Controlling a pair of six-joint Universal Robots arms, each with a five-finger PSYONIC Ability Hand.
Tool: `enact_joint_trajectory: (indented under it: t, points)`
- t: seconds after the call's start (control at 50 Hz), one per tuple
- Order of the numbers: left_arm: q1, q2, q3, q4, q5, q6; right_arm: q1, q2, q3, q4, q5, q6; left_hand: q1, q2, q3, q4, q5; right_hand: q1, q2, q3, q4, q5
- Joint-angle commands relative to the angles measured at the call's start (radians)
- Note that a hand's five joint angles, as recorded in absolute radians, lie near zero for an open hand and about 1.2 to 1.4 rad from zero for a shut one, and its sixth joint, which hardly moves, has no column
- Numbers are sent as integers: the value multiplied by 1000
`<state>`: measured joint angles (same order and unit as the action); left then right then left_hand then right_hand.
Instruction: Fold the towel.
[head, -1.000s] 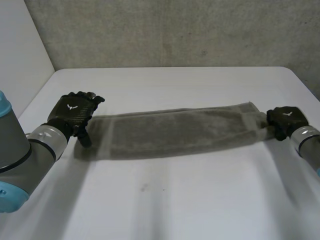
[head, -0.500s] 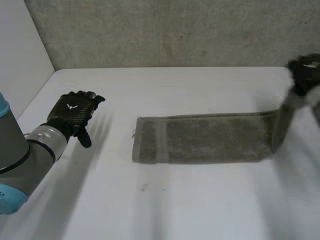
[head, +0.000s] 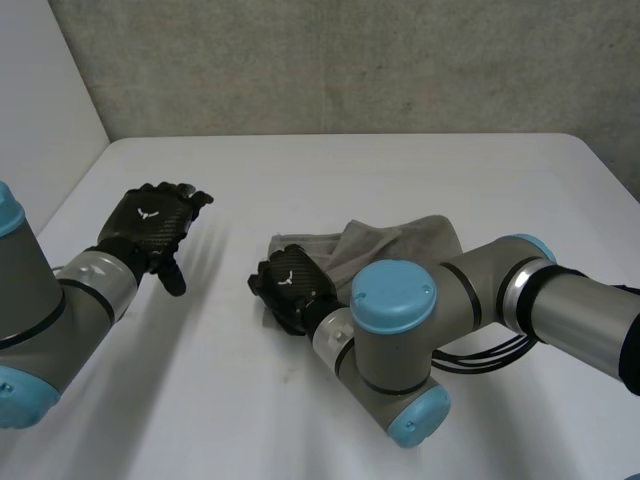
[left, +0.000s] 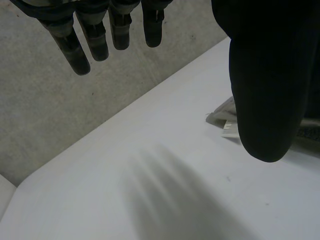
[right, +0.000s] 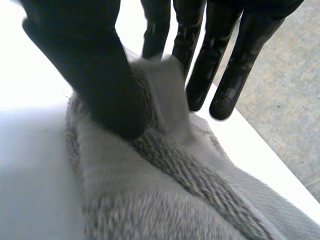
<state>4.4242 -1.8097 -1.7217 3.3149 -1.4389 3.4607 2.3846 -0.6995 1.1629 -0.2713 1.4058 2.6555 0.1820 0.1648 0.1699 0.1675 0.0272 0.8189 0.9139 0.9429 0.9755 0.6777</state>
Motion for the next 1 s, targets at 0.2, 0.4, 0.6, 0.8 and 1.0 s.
enact_joint_trajectory:
  t: [0.2,0.4,0.6,0.8,1.0]
  points:
    - [-37,-33,85,-2,-2,0,-285,-357,228,95,-2,324,-7,10,5,7,-27,-644,-739,-768,-801,-678]
    - [-195,-125,207,-2,2,-72,-508,-428,521,58,-53,245,-7,11,5,8,-26,-644,-739,-768,-801,-678]
    - [-348,-313,382,-2,5,-193,-544,-431,616,-48,-59,218,-1,16,11,14,-20,-644,-739,-768,-801,-678]
    - [-387,-556,577,-8,5,-195,-532,-414,621,-60,-54,213,-1,16,11,14,-20,-644,-739,-768,-801,-678]
    - [-376,-688,732,-11,-30,-196,-532,-356,620,-120,4,150,43,60,55,58,23,-383,-478,-507,-539,-416]
